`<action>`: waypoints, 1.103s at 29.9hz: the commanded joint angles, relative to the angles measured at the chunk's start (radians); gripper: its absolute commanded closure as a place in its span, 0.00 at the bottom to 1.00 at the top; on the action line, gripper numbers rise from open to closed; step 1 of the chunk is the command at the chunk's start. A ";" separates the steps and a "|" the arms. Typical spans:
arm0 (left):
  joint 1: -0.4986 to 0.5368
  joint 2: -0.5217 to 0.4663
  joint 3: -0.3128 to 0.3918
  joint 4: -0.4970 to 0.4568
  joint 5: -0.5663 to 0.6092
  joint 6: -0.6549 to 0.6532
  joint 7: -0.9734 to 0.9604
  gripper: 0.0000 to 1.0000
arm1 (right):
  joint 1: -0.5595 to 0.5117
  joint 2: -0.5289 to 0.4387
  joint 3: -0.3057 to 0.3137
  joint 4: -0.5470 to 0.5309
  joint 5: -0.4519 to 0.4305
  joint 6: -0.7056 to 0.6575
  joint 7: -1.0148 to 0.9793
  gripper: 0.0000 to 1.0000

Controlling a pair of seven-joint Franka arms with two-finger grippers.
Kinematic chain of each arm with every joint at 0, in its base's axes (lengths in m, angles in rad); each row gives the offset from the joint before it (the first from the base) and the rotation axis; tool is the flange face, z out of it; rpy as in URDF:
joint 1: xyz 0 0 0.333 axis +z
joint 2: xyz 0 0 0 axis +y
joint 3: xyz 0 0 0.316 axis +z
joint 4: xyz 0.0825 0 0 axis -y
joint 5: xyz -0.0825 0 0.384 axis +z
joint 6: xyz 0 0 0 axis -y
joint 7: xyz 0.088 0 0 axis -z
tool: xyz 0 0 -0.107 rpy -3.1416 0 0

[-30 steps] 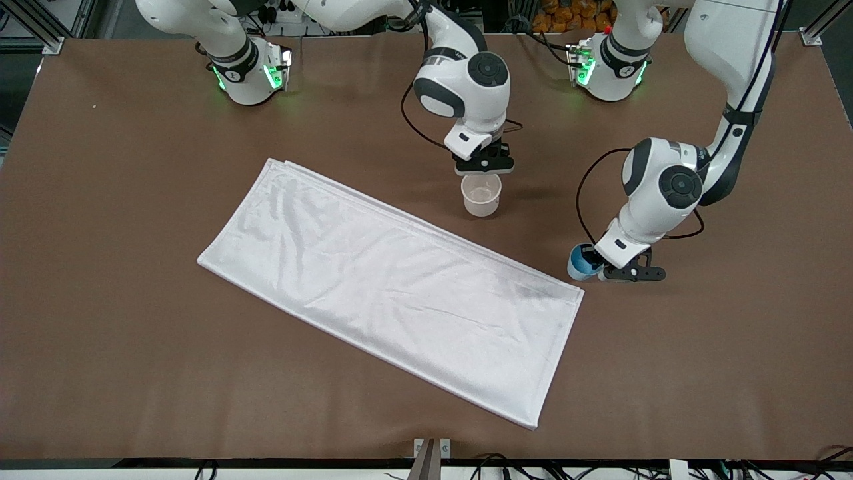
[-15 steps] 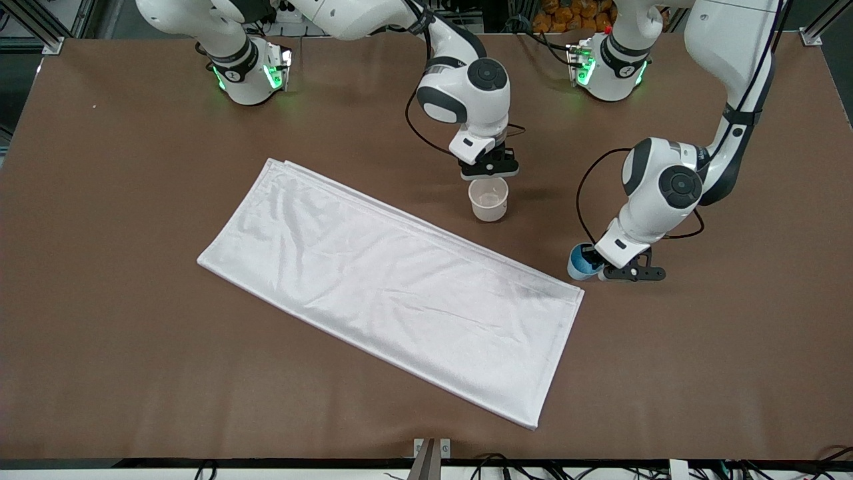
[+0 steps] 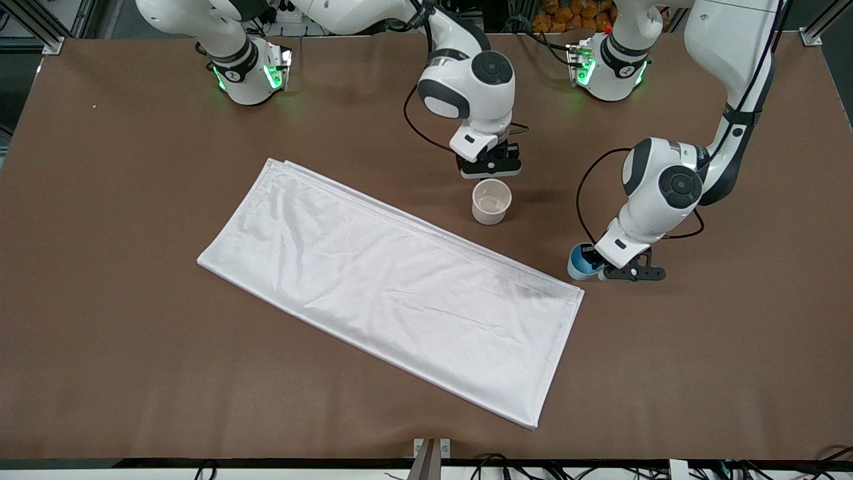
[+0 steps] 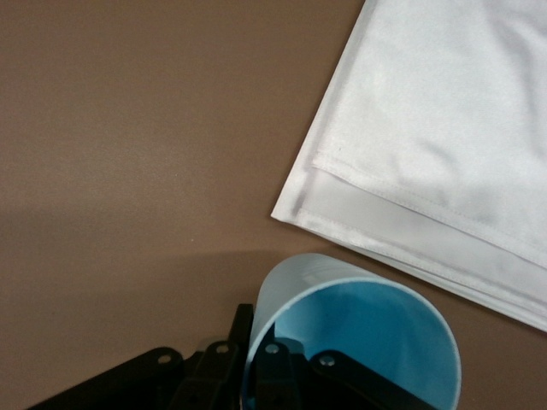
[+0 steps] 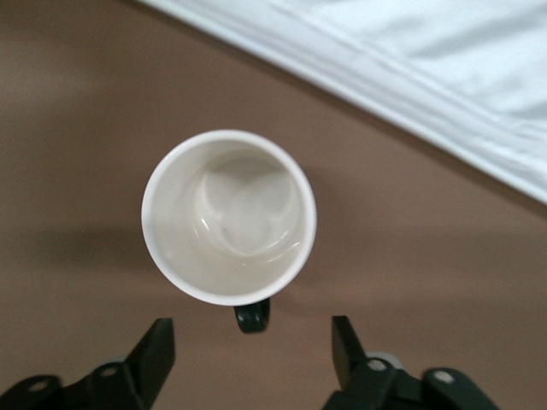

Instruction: Place blue cup into white mug on table

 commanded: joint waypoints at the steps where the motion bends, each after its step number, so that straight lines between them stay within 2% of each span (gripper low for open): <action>1: 0.008 -0.099 -0.013 -0.086 0.026 0.007 -0.009 1.00 | -0.055 -0.147 0.026 0.003 0.037 -0.169 0.007 0.00; 7: 0.005 -0.184 -0.044 -0.154 0.008 0.004 -0.038 1.00 | -0.131 -0.284 0.061 0.003 0.056 -0.270 -0.046 0.00; 11: 0.005 -0.236 -0.122 -0.181 0.008 -0.007 -0.193 1.00 | -0.190 -0.359 0.078 0.004 0.056 -0.336 -0.079 0.00; 15: 0.006 -0.280 -0.206 -0.177 0.008 -0.094 -0.291 1.00 | -0.260 -0.426 0.103 0.006 0.057 -0.404 -0.105 0.00; 20: 0.006 -0.337 -0.286 -0.172 0.006 -0.182 -0.375 1.00 | -0.409 -0.503 0.173 0.007 0.065 -0.511 -0.229 0.00; 25: 0.006 -0.334 -0.364 -0.163 0.005 -0.190 -0.474 1.00 | -0.622 -0.574 0.265 0.012 0.091 -0.629 -0.335 0.00; 33: -0.004 -0.288 -0.424 -0.160 0.005 -0.187 -0.512 1.00 | -0.802 -0.647 0.258 0.029 0.091 -0.741 -0.585 0.00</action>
